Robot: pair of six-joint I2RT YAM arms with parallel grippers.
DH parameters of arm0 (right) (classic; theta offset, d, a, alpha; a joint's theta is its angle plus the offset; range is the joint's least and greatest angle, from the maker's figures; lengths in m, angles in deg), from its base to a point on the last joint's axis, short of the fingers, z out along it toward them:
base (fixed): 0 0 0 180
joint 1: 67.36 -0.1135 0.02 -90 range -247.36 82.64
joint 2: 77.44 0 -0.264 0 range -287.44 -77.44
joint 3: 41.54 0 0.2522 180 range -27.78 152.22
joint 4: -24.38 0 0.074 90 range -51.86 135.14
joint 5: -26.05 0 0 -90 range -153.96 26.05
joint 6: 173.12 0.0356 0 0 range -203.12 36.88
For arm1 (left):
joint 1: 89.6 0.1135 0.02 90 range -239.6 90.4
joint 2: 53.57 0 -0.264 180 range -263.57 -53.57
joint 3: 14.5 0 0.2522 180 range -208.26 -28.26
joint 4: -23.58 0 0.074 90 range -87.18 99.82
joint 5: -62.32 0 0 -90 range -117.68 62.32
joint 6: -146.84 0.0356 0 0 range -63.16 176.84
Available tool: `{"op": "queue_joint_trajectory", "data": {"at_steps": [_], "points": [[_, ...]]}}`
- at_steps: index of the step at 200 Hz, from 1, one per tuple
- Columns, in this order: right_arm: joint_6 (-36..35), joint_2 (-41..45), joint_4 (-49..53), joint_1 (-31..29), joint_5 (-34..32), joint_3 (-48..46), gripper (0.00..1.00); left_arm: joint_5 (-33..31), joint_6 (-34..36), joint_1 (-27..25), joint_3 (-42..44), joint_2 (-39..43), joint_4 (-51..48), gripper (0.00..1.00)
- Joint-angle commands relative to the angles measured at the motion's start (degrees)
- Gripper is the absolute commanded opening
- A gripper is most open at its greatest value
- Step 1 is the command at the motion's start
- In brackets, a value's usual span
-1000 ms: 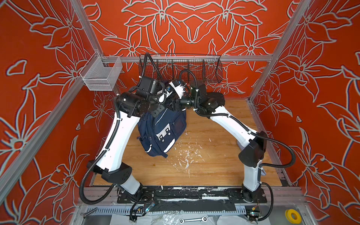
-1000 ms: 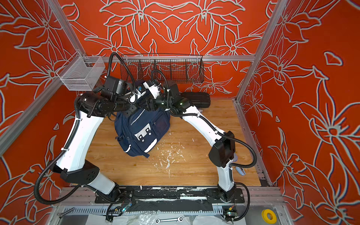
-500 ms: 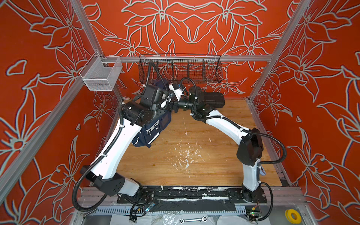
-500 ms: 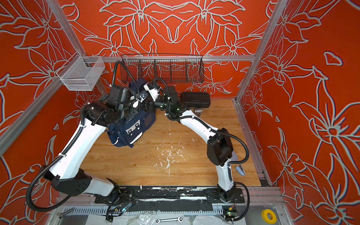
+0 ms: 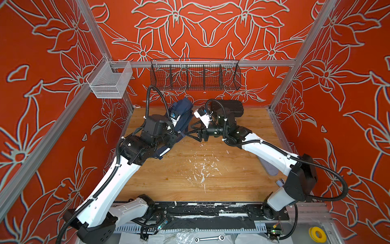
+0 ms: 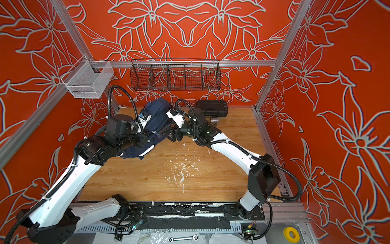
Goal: Pack the student bag
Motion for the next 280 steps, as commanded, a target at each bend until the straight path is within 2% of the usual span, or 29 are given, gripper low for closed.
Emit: {"op": "queue_joint_trajectory", "data": {"at_steps": [1,30,57,105,125,177,199,219,231,265,280], "points": [[-5.5,2.4,7.6,0.6,-0.6,-2.4,0.65,4.2,-6.3,-0.5,0.0,0.8,1.6,0.0],[-2.1,0.8,6.9,1.2,3.6,-1.2,0.64,4.2,-7.4,-0.7,-0.5,0.3,1.5,0.0],[6.0,-0.3,-0.8,0.8,7.8,-2.2,0.64,4.1,-7.7,-1.5,-1.2,-1.1,1.5,0.0],[15.3,-3.2,-6.2,-1.1,7.7,-1.7,0.63,3.0,-7.3,-2.6,-1.5,-1.9,1.0,0.0],[18.2,-4.3,-8.4,-1.2,8.3,-1.3,0.6,2.9,-7.2,-2.6,-1.1,-1.5,0.8,0.0],[23.9,-6.4,-12.3,-1.3,11.4,0.3,0.37,2.7,-6.9,-2.7,0.3,-0.8,0.4,0.0],[24.7,-6.1,-13.2,-1.3,11.3,0.2,0.39,2.6,-6.8,-2.7,0.7,-0.4,0.5,0.0],[24.1,-5.5,-13.3,-1.3,11.6,0.1,0.5,2.5,-6.6,-2.7,0.8,-0.4,0.4,0.0],[23.2,-5.3,-12.1,-1.3,12.3,0.4,0.52,2.4,-6.7,-2.7,0.8,-0.4,0.3,0.0],[22.2,-5.6,-9.8,-1.3,13.8,1.3,0.53,2.3,-6.5,-2.7,1.3,-0.2,0.2,0.0],[22.2,-5.9,-8.8,-1.3,14.0,1.8,0.49,2.3,-6.5,-2.7,1.4,-0.1,-0.1,0.0]]}}
